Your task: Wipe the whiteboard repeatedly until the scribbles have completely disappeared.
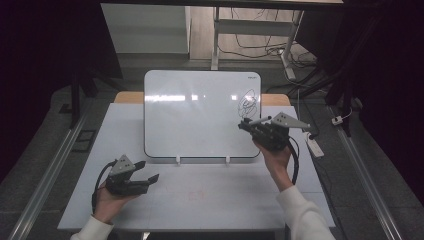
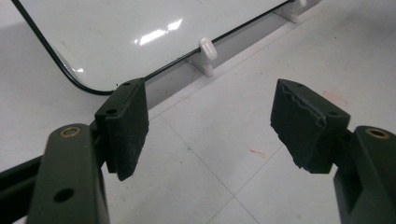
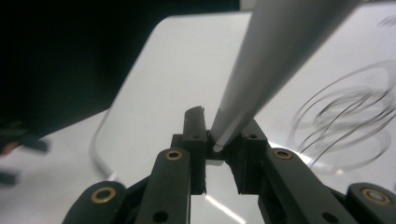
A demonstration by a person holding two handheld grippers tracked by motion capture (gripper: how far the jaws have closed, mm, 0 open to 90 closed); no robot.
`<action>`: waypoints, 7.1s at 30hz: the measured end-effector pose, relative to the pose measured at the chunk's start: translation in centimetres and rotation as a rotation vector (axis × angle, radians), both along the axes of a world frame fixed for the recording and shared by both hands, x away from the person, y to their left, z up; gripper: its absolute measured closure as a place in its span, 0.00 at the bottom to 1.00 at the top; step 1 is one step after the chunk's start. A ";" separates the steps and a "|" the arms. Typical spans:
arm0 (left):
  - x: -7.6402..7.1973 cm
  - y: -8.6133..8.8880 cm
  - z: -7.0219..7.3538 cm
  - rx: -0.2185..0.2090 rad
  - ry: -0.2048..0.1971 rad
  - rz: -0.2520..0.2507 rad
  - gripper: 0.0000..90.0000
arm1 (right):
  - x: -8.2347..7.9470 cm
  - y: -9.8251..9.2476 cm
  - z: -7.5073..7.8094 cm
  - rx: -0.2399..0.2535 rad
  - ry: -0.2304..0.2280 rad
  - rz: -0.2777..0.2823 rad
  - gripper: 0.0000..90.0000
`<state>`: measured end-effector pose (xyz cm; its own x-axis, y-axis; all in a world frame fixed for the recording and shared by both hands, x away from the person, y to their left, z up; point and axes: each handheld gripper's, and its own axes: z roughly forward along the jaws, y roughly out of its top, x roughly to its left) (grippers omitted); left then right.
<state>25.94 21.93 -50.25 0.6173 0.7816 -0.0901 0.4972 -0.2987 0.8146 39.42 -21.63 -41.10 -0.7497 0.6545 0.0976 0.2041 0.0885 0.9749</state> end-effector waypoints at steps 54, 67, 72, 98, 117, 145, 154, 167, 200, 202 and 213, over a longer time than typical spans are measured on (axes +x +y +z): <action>-0.7 0.0 -0.8 0.034 -0.005 0.016 0.33 | 11.1 1.0 -0.4 -0.065 -0.059 -0.104 0.86; -0.7 0.1 -0.9 0.031 -0.004 0.019 0.33 | 10.4 1.2 -0.9 -0.125 -0.084 -0.045 0.86; -0.8 -0.1 -0.8 0.032 -0.006 0.016 0.33 | 12.4 -2.0 0.8 0.028 -0.060 -0.210 0.86; -0.5 -0.2 -0.9 0.025 -0.005 0.012 0.33 | 10.6 -1.0 -0.6 -0.103 -0.090 -0.113 0.86; -0.4 -0.2 -0.9 0.027 -0.005 0.010 0.33 | 11.3 0.4 -0.4 -0.068 -0.080 -0.112 0.86; -0.6 -0.6 -0.8 0.034 -0.010 0.001 0.33 | 9.6 0.5 -1.7 -0.087 -0.068 -0.083 0.86; -0.7 -0.6 -0.7 0.030 -0.011 -0.001 0.33 | 9.0 0.5 -1.8 -0.125 -0.091 -0.098 0.86; -0.5 -0.5 -0.7 0.032 -0.008 0.000 0.33 | 8.2 0.8 -2.1 -0.198 -0.116 -0.059 0.86; -0.4 -0.8 -0.8 0.040 -0.005 -0.008 0.33 | 9.6 -1.8 -0.9 -0.173 -0.113 -0.128 0.86; -0.4 -0.9 -0.9 0.042 0.000 -0.009 0.33 | 10.0 -2.6 -0.7 -0.130 -0.100 -0.156 0.86; -0.4 -1.0 -0.9 0.044 0.002 -0.011 0.33 | 9.6 -2.7 -1.1 -0.071 -0.087 -0.202 0.86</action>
